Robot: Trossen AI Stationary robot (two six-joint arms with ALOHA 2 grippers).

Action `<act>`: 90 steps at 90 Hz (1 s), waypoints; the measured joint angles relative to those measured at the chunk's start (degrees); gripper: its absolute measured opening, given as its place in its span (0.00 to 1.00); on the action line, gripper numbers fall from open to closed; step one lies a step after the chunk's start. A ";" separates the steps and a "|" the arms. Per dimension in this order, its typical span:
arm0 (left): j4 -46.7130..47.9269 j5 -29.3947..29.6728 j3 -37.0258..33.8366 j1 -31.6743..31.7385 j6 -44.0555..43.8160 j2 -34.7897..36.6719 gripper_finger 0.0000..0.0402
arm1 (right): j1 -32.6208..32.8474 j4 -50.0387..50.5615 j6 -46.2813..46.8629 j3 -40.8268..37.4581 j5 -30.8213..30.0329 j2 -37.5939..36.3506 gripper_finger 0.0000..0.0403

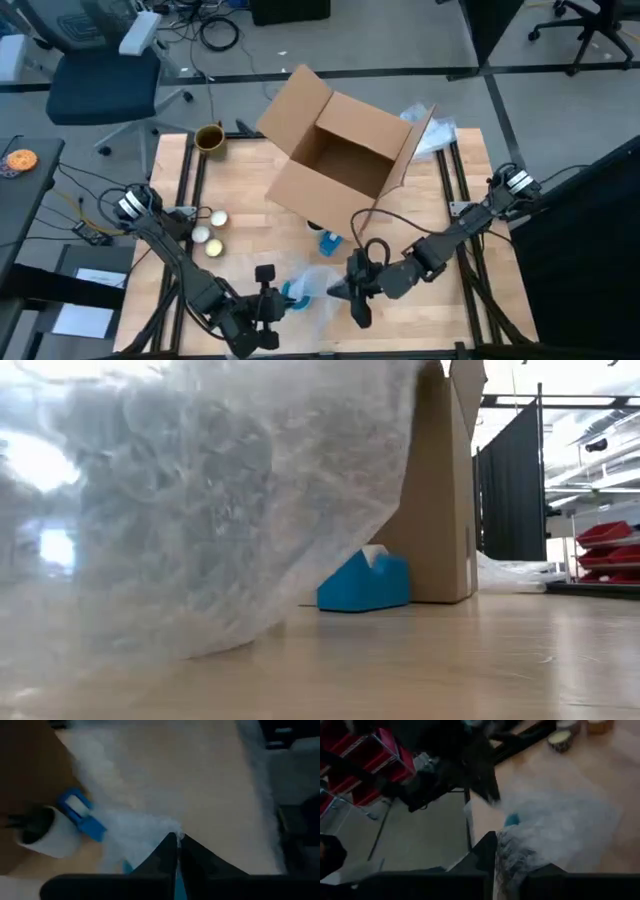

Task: Wrap mug
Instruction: Wrap the blue mug with the bubble wrap on the table

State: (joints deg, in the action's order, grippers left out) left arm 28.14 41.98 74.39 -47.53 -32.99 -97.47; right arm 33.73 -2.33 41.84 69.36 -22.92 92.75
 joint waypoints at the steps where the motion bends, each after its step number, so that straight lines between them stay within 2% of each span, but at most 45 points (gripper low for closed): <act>1: -0.39 -0.16 -0.22 0.00 0.00 0.00 0.00 | -0.18 -0.23 -0.51 0.00 0.26 0.00 0.00; 36: -13.46 -1.89 -7.32 0.31 1.29 -0.03 0.00 | -3.65 -4.84 -9.18 0.00 3.36 1.17 0.00; 51: -14.02 -4.87 -8.04 0.34 0.41 -0.08 0.00 | -5.59 -12.69 -10.07 0.05 7.93 5.71 0.00; 62: -14.15 -6.99 -8.04 0.34 -1.70 -0.07 0.00 | -6.84 -17.15 -10.11 0.04 8.94 9.14 0.00; 77: -13.73 -6.96 -8.04 0.47 -2.12 -0.07 0.00 | -8.25 -23.50 -10.24 0.02 10.39 13.93 0.00; 90: -13.55 -5.81 -8.04 1.46 -3.45 -0.08 0.00 | -8.92 -25.09 -10.00 0.02 10.74 17.03 0.00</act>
State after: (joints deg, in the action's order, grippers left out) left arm 14.59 36.17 66.35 -46.07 -36.44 -97.55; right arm 24.82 -27.42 31.83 69.38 -12.19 109.78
